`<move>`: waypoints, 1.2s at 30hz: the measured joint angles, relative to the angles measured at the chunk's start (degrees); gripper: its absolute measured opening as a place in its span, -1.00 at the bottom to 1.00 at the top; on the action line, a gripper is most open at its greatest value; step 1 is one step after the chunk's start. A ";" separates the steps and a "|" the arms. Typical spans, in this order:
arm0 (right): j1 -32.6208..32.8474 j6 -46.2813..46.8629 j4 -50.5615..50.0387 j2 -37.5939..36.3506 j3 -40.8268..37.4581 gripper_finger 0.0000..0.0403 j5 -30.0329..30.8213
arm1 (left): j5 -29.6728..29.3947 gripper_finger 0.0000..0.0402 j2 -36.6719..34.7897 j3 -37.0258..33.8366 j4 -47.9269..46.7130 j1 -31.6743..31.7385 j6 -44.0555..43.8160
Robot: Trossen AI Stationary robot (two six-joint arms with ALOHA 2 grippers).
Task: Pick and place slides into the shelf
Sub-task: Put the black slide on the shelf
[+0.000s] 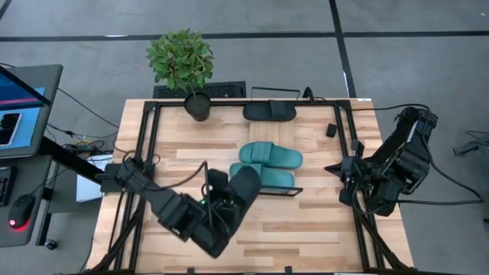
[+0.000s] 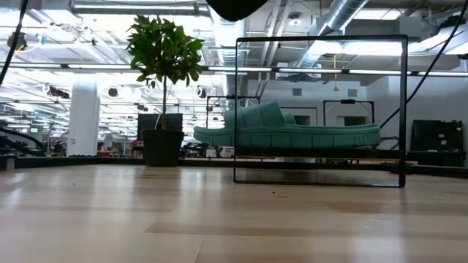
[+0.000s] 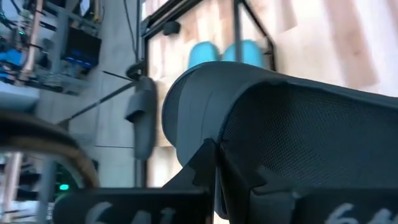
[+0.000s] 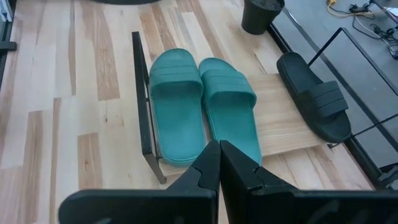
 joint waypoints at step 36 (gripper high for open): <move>-26.58 -0.42 5.24 -0.02 0.00 -1.00 4.31 | 35.84 -1.00 -12.92 -1.67 27.46 40.19 79.68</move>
